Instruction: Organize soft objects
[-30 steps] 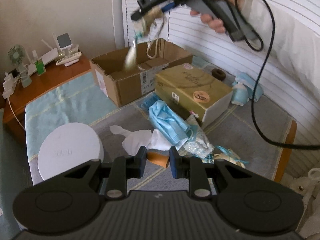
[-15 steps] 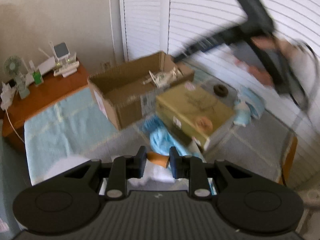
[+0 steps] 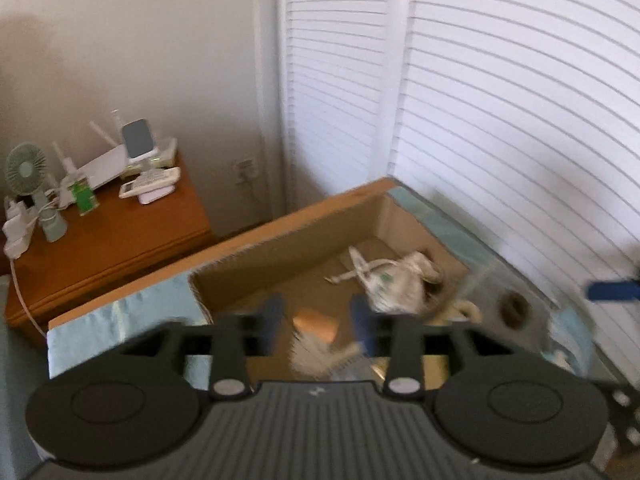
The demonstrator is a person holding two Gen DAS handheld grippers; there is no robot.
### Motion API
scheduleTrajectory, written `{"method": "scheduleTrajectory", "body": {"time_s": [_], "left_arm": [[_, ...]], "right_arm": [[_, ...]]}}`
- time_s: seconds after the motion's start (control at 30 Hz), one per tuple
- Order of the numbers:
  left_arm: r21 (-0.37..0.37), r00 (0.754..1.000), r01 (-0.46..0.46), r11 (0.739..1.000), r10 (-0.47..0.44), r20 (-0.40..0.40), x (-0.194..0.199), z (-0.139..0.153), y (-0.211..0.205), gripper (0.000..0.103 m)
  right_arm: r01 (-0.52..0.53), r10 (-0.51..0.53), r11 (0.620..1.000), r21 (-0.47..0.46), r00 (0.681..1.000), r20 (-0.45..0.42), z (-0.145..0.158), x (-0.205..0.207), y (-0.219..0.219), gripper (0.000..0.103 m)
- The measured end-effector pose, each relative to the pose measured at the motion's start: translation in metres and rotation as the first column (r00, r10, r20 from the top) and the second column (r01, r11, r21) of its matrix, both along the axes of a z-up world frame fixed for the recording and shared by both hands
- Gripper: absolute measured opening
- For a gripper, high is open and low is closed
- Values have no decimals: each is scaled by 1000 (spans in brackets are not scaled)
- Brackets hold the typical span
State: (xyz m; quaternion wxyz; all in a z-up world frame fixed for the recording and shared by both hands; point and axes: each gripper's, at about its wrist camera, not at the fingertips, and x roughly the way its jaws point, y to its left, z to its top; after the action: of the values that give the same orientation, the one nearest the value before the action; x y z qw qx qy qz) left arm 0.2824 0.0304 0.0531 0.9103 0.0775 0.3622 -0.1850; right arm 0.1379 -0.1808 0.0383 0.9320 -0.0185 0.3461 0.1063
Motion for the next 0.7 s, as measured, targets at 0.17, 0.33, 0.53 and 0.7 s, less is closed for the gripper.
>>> {"method": "scheduleTrajectory", "body": {"time_s": [0.17, 0.33, 0.53, 0.7], "left_arm": [[11, 998, -27, 1000, 26, 49, -6, 3, 3, 87], [27, 997, -24, 999, 22, 77, -34, 8, 2, 96], [14, 996, -2, 1000, 1, 85, -85, 8, -7, 101], [17, 995, 9, 1000, -10, 100, -132, -1, -15, 102]], "right_arm": [[5, -5, 1000, -31, 1000, 21, -2, -11, -5, 103], [-5, 7, 998, -67, 999, 35, -4, -21, -3, 103], [-21, 27, 996, -89, 998, 65, 1, -44, -3, 103], [-23, 28, 995, -101, 998, 53, -6, -62, -7, 103]]}}
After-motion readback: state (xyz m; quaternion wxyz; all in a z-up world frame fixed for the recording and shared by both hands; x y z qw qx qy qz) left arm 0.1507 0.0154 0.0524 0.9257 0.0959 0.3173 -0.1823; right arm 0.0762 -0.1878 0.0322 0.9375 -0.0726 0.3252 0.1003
